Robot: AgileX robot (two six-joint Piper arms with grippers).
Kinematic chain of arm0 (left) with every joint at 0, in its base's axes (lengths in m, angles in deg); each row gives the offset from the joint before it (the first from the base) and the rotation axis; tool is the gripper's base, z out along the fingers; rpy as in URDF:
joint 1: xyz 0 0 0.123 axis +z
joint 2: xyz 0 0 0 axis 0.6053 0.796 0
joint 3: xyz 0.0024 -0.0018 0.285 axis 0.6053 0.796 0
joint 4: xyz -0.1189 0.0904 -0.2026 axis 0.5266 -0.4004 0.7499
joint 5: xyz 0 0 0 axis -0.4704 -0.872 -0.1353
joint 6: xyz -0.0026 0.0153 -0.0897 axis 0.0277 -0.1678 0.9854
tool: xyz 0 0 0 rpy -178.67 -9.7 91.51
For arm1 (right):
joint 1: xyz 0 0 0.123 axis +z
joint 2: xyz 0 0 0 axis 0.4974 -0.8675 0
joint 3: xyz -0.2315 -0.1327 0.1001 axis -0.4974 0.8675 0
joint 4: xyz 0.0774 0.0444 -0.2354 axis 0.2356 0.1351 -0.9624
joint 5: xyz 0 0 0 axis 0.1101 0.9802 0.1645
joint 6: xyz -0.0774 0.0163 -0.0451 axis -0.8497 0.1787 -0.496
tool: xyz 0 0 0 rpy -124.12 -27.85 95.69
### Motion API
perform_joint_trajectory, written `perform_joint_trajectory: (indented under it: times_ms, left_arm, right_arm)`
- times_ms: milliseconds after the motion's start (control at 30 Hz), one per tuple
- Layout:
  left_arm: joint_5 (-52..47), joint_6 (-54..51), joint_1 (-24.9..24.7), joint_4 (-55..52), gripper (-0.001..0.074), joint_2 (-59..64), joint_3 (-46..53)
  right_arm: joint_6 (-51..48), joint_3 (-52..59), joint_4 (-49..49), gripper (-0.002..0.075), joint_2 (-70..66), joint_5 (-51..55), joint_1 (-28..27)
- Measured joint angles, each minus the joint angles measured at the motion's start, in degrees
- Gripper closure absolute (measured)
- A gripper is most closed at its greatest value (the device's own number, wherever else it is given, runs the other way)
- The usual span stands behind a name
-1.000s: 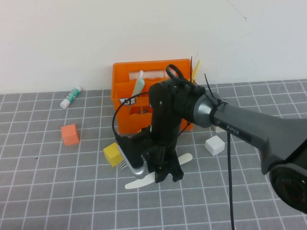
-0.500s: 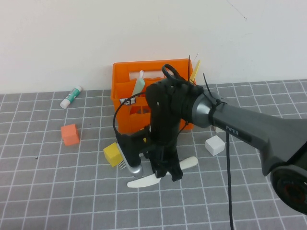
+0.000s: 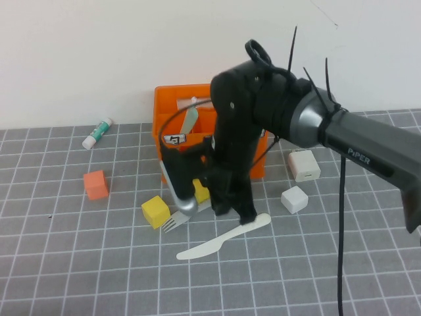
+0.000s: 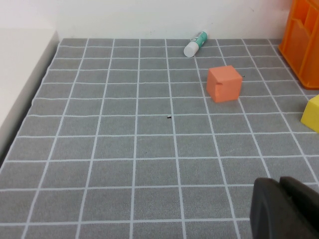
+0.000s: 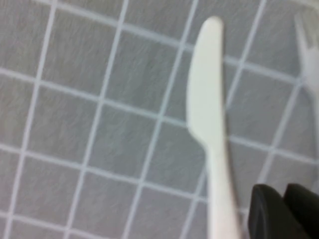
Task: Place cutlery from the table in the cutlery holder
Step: Pick up the knife
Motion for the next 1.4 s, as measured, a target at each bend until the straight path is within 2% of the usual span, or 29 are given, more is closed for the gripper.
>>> perform_joint_trajectory:
  times_ms: [100, 267, 500, 700, 767, 1000, 1200, 1400]
  left_arm:
    - [0.0, 0.0, 0.0, 0.0, 0.0736, 0.0, 0.0]
    - [0.0, 0.0, 0.0, 0.0, 0.0736, 0.0, 0.0]
    - [0.0, 0.0, 0.0, 0.0, 0.0736, 0.0, 0.0]
    - [0.0, 0.1, 0.0, 0.0, 0.0736, 0.0, 0.0]
    - [0.0, 0.1, 0.0, 0.0, 0.0736, 0.0, 0.0]
    - [0.0, 0.1, 0.0, 0.0, 0.0736, 0.0, 0.0]
    - [0.0, 0.1, 0.0, 0.0, 0.0736, 0.0, 0.0]
    - [0.0, 0.1, 0.0, 0.0, 0.0736, 0.0, 0.0]
  right_arm:
    - [0.39, 3.61, -1.41, 0.0632, 0.24, 0.0, 0.0]
    - [0.98, 9.94, -4.76, 0.0613, 0.24, 0.0, 0.0]
    - [2.33, 11.05, -5.41, 0.0585, 0.24, -0.85, 0.0]
    - [0.33, 11.05, -4.28, 0.0426, 0.24, -3.97, 0.0]
    - [-0.18, 11.05, -4.28, 0.0402, 0.24, -6.14, 0.0]
    - [-0.5, 11.05, -4.76, 0.0434, 0.12, -11.41, 0.34]
    - [-0.5, 11.17, -5.2, 0.0473, -1.14, -9.61, 0.42]
    - [-0.5, 11.17, -5.28, 0.048, -1.36, -10.01, 0.42]
